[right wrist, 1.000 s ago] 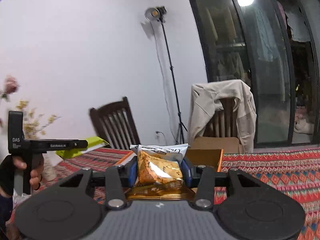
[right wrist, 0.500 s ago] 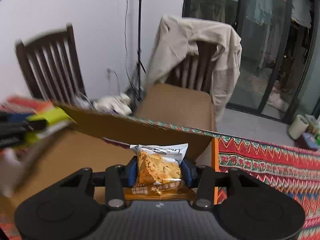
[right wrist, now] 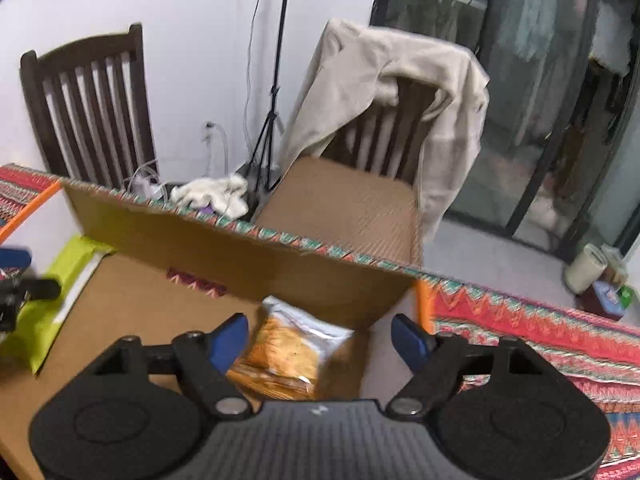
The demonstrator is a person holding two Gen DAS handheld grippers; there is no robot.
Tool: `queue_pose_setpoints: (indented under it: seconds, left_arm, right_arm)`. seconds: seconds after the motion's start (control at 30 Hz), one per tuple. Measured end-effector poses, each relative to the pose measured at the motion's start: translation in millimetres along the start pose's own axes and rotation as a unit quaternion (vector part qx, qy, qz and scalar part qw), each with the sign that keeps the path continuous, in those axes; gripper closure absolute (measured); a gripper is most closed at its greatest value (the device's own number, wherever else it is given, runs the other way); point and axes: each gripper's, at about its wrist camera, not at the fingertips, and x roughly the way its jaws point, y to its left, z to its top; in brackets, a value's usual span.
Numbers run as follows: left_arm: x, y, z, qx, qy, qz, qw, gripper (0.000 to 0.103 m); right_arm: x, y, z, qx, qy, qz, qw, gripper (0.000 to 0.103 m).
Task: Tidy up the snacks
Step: 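Carry both snacks to the cardboard box and open both grippers inside, then move both tools back to the snack pile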
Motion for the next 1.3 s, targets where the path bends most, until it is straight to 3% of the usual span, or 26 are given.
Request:
queue_pose_setpoints:
  seconds: [0.07,0.17,0.43,0.63,0.7,0.8,1.0,1.17,1.3]
  left_arm:
    - [-29.7,-2.7,-4.6,0.008,-0.04,-0.005,0.9991,0.034]
    - [-82.6,-2.1,-4.2,0.011,-0.072,-0.018,0.9972,0.034]
    - [-234.6,-3.1,-5.9,0.007,-0.121,-0.014,0.9925,0.031]
    - [-357.4,-8.5,-60.8,0.008,-0.196,-0.024,0.9803,0.023]
    - [-395.6,-8.9,-89.2,-0.002,-0.227,-0.031,0.9735,0.021]
    - [-437.0,-10.1,-129.2,-0.018,-0.262,-0.004,0.9648,0.019]
    - [-494.3,-22.8,-221.1,-0.04,-0.305,0.009,0.9514,0.011]
    - [-514.7,-32.8,-294.5,-0.059,-0.313,-0.004,0.9481,0.004]
    - [-528.4,-36.1,-351.6,-0.063,-0.294,0.012,0.9535,0.004]
  right_arm:
    - [-14.3,0.8,-2.9,0.002,-0.006,0.004,1.0,0.024]
    - [-50.9,2.5,-4.9,-0.004,-0.014,0.011,1.0,0.024]
    - [-199.0,-16.8,-5.1,0.038,-0.069,0.025,0.997,0.012]
    - [-311.6,-23.0,-34.7,0.033,-0.121,0.026,0.992,0.006]
    - [-349.4,-22.1,-52.5,0.029,-0.148,0.027,0.988,0.003]
    - [-403.3,-19.1,-87.7,0.017,-0.178,0.035,0.983,0.001]
    - [-491.3,0.3,-176.9,0.001,-0.229,0.054,0.972,0.0]
    - [-541.5,29.1,-267.0,-0.006,-0.256,0.067,0.964,0.0]
    - [-558.4,53.1,-331.0,0.0,-0.257,0.07,0.964,0.0]
